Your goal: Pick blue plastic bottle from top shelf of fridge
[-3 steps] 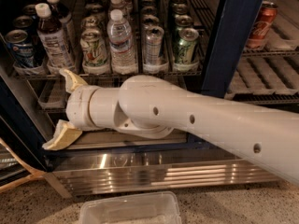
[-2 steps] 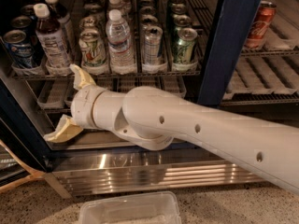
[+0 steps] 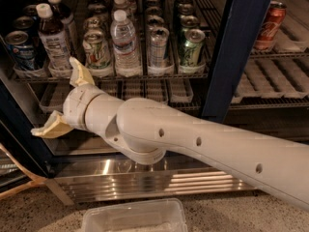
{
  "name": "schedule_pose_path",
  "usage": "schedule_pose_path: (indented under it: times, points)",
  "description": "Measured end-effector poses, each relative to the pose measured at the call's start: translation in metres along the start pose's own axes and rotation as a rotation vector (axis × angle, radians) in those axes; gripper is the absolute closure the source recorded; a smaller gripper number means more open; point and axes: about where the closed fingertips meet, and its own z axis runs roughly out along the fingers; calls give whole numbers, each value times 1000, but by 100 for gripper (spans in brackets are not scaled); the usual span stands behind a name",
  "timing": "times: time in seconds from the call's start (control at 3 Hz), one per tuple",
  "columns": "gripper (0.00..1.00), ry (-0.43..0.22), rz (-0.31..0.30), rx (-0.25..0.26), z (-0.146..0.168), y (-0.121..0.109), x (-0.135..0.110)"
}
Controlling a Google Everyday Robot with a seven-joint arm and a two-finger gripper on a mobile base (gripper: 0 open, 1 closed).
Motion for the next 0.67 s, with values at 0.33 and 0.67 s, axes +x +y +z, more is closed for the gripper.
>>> schedule_pose_path:
  times: [0.33,0.67]
  points:
    - [0,1,-1,0,0,0,1]
    - [0,9,-40,54,10,-17,-5]
